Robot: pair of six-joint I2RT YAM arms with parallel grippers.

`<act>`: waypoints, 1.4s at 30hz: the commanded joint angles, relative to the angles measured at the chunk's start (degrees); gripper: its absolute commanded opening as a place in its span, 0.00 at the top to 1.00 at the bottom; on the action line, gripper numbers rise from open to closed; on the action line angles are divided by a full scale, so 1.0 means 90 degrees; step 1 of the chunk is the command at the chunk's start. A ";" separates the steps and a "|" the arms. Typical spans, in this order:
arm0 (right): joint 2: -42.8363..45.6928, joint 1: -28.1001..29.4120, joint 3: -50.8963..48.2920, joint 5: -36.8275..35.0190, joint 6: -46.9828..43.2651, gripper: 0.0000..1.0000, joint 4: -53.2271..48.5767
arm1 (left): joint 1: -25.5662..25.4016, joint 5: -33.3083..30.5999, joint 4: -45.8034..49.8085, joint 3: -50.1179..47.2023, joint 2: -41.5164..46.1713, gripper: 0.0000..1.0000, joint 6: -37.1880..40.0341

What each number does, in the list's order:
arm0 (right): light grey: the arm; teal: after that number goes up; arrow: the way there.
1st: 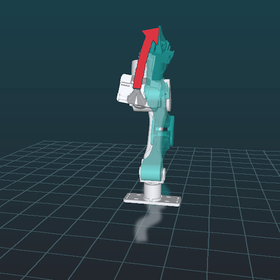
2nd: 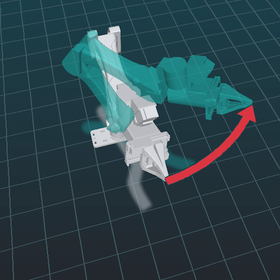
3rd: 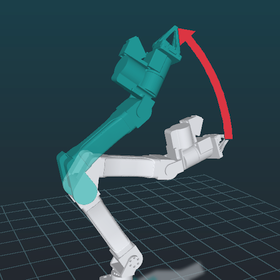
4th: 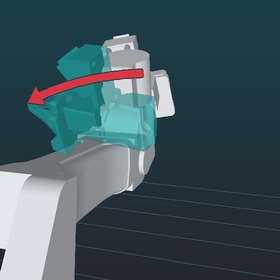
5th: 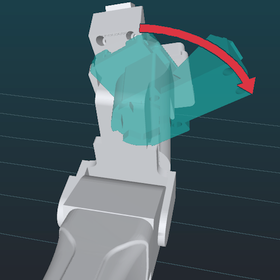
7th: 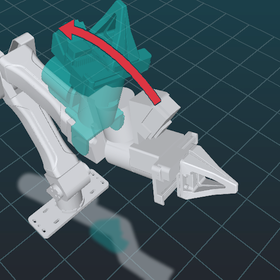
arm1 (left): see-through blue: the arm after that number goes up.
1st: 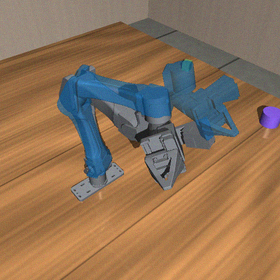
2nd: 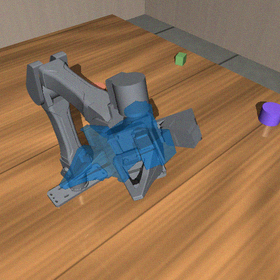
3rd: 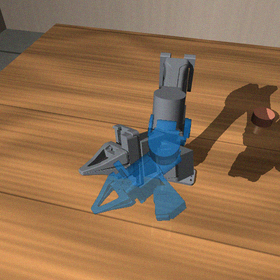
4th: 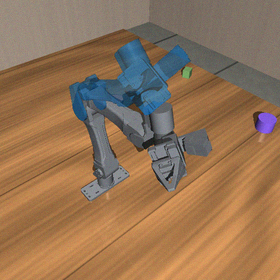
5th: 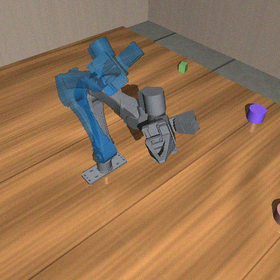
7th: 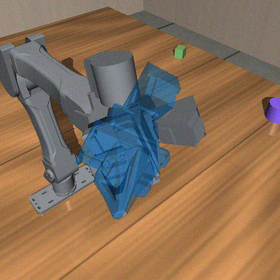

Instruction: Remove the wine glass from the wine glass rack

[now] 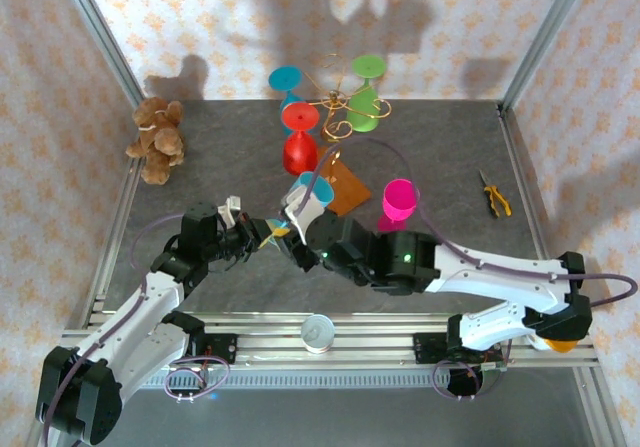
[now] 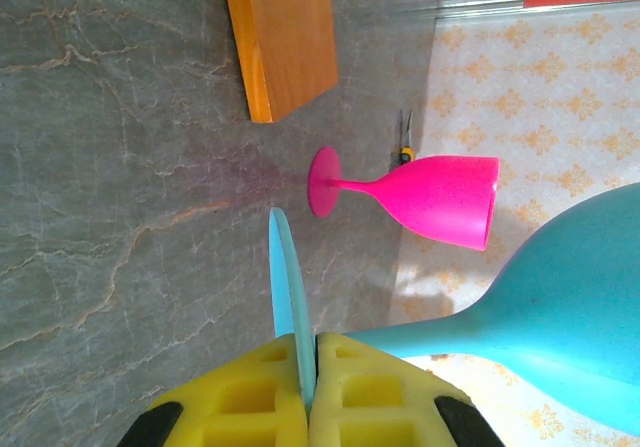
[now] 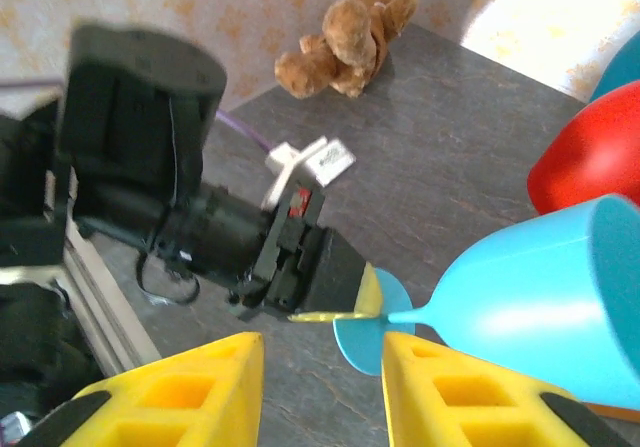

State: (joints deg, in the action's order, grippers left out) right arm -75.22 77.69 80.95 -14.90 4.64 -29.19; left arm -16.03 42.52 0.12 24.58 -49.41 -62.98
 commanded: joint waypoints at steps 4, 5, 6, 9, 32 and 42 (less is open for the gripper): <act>0.0317 -0.0494 0.0652 0.0628 0.0836 0.55 -0.1025 | 0.0014 -0.0098 -0.1099 -0.0243 0.0009 1.00 0.0076; 0.0351 -0.0624 0.0712 0.0815 0.0923 0.52 -0.1069 | 0.0020 -0.0081 -0.1198 -0.0277 0.0013 1.00 0.0065; 0.0364 -0.0768 0.0769 0.1039 0.0985 0.49 -0.1120 | 0.0014 -0.0060 -0.1319 -0.0320 0.0028 1.00 0.0045; 0.0340 -0.1164 0.0884 0.1546 0.1067 0.45 -0.1246 | 0.0014 -0.0040 -0.1634 -0.0421 0.0055 1.00 -0.0003; -0.1141 -0.2235 0.1694 0.2877 0.0635 0.51 -0.1370 | 0.0021 -0.0077 -0.2138 -0.0705 0.0236 1.00 -0.0148; -0.1410 -0.2247 0.1739 0.2895 0.0549 0.72 -0.1463 | 0.0021 -0.0091 -0.2113 -0.0670 0.0226 1.00 -0.0130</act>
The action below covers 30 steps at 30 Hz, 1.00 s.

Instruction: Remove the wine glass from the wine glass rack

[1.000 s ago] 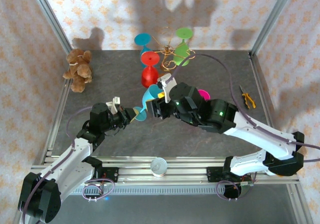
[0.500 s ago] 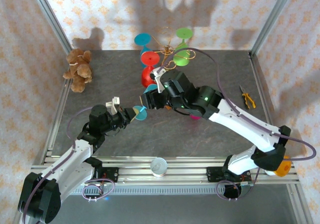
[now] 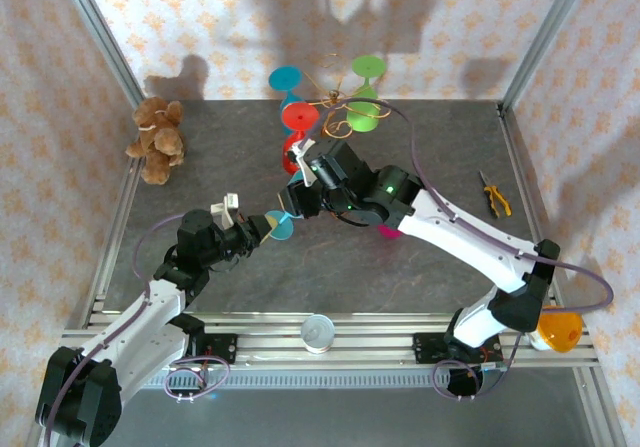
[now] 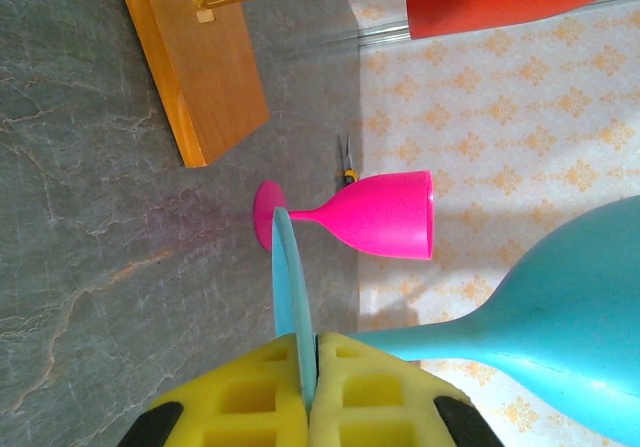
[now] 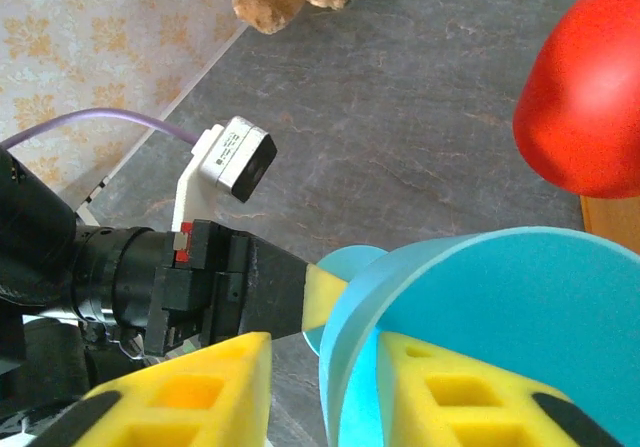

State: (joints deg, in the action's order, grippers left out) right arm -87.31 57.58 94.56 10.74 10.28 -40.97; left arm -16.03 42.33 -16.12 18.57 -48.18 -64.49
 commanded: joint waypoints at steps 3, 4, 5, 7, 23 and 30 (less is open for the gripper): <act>-0.0076 -0.0014 0.0226 0.0035 -0.0095 0.87 -0.0178 | 0.0015 -0.0084 -0.0283 -0.0003 0.0090 1.00 0.0037; -0.0071 -0.0012 0.0217 0.0042 -0.0113 0.91 -0.0187 | 0.0017 -0.0093 -0.0279 -0.0003 0.0090 1.00 0.0026; -0.0065 -0.0013 0.0207 0.0037 -0.0116 0.96 -0.0193 | 0.0014 -0.0101 -0.0289 -0.0003 0.0090 1.00 0.0010; -0.0054 -0.0019 0.0189 0.0056 -0.0118 1.00 -0.0200 | 0.0016 -0.0108 -0.0272 0.0021 0.0100 0.93 -0.0003; 0.0123 -0.0018 -0.0464 -0.0671 0.0237 1.00 -0.0192 | 0.0013 -0.0362 0.0324 0.0058 0.0258 0.39 0.0094; 0.0262 -0.0017 -0.1101 -0.1477 0.0588 1.00 -0.0368 | 0.0014 -0.0836 0.1641 0.0383 0.0553 0.39 0.0777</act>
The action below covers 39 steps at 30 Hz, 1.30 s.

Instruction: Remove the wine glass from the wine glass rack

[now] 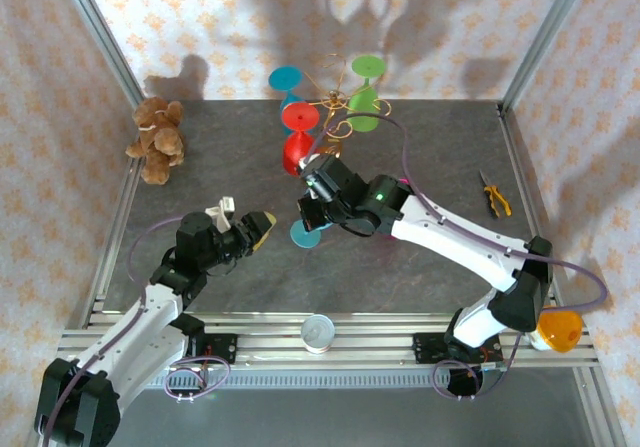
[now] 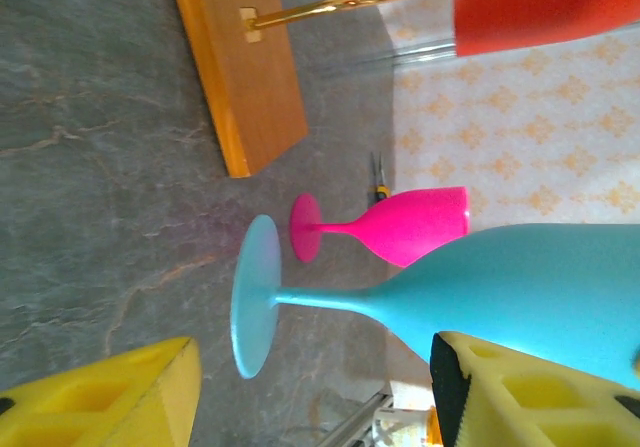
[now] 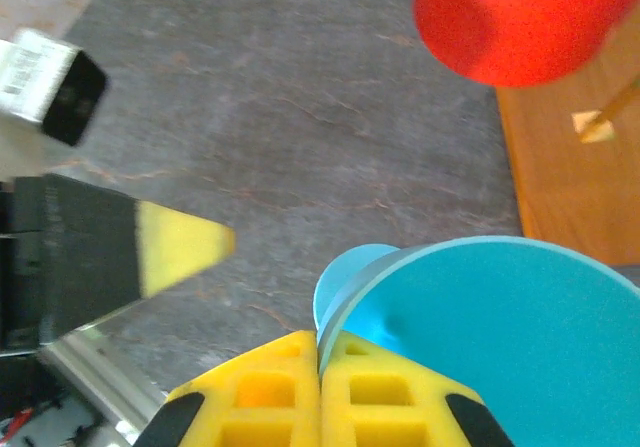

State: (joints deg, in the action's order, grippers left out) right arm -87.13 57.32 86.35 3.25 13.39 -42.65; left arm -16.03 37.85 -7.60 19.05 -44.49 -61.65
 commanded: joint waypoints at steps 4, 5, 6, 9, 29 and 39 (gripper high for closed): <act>0.0302 0.0012 -0.0553 -0.1114 0.0390 1.00 -0.0284 | 0.0014 -0.0426 0.0879 0.0464 0.0115 0.39 0.0614; 0.0311 0.0002 -0.0626 -0.1200 0.0413 1.00 -0.0312 | 0.0019 -0.0420 0.0890 0.0486 0.0083 0.39 0.0625; 0.0323 0.0008 -0.0682 -0.1268 0.0436 1.00 -0.0340 | 0.0016 -0.0416 0.0883 0.0498 0.0062 0.39 0.0629; 0.0391 0.0008 -0.0945 -0.1467 0.0511 1.00 -0.0286 | 0.0013 -0.0435 0.0873 0.0482 -0.0006 0.39 0.0619; 0.0650 -0.0494 -0.1810 -0.1581 0.0656 1.00 0.0091 | 0.0018 -0.0511 0.0695 0.0433 -0.0298 0.39 0.0561; 0.0435 -0.0517 -0.1832 -0.1562 0.0698 1.00 0.0179 | 0.0019 -0.0523 0.0647 0.0414 -0.0359 0.39 0.0541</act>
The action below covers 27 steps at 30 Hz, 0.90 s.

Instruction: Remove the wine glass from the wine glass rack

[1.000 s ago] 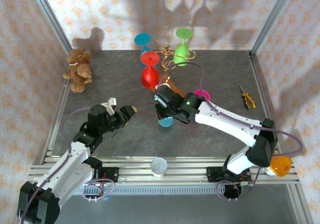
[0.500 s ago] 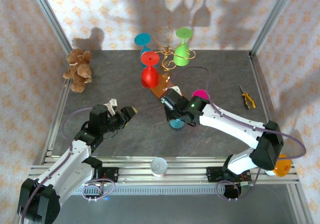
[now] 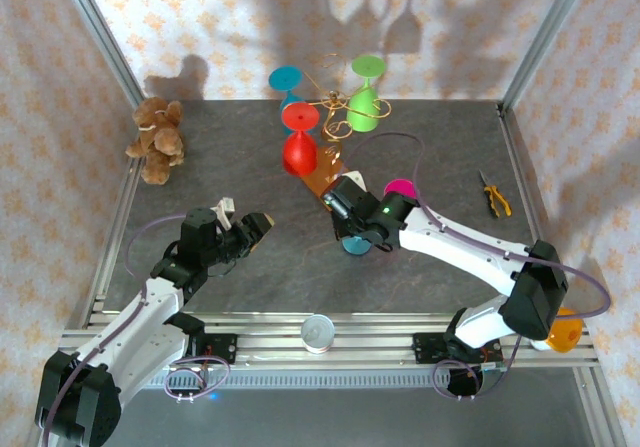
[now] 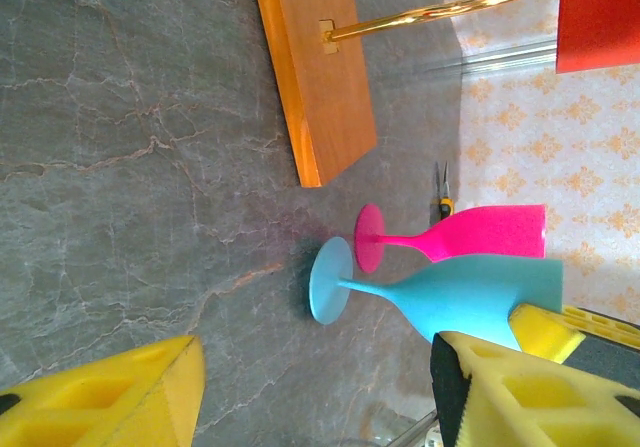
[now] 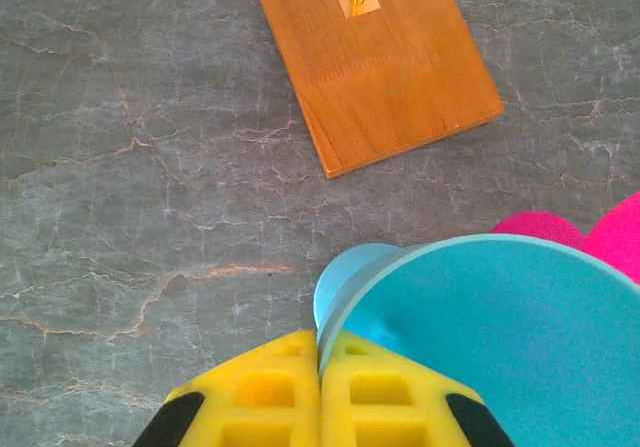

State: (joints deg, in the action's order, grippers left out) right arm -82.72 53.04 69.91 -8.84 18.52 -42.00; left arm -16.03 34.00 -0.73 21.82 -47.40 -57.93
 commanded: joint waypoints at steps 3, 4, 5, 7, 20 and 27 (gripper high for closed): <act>-0.0080 -0.0038 0.0025 -0.0258 0.0122 0.97 0.0112 | 0.0014 -0.0089 -0.0124 0.0096 -0.0039 0.39 0.0119; -0.0079 -0.0034 0.0013 -0.0268 0.0117 0.97 0.0124 | 0.0015 -0.0086 -0.0119 0.0095 -0.0029 0.39 0.0117; -0.0079 -0.0034 0.0012 -0.0275 0.0112 0.96 0.0127 | 0.0016 -0.0086 -0.0124 0.0095 -0.0027 0.39 0.0116; -0.0103 -0.0038 0.0025 -0.0270 0.0128 0.95 0.0116 | 0.0014 -0.0096 -0.0124 0.0102 -0.0027 0.39 0.0119; -0.0224 -0.0034 0.0065 -0.0315 0.0109 0.89 0.0044 | 0.0015 -0.0096 -0.0114 0.0078 -0.0019 0.39 0.0109; -0.0272 -0.0035 0.0165 -0.0306 0.0112 0.78 -0.0014 | 0.0019 -0.0115 -0.0103 0.0085 -0.0017 0.39 0.0126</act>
State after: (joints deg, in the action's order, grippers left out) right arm -84.55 53.04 69.95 -9.28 19.11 -41.56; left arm -16.03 34.00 -0.73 21.82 -47.40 -57.93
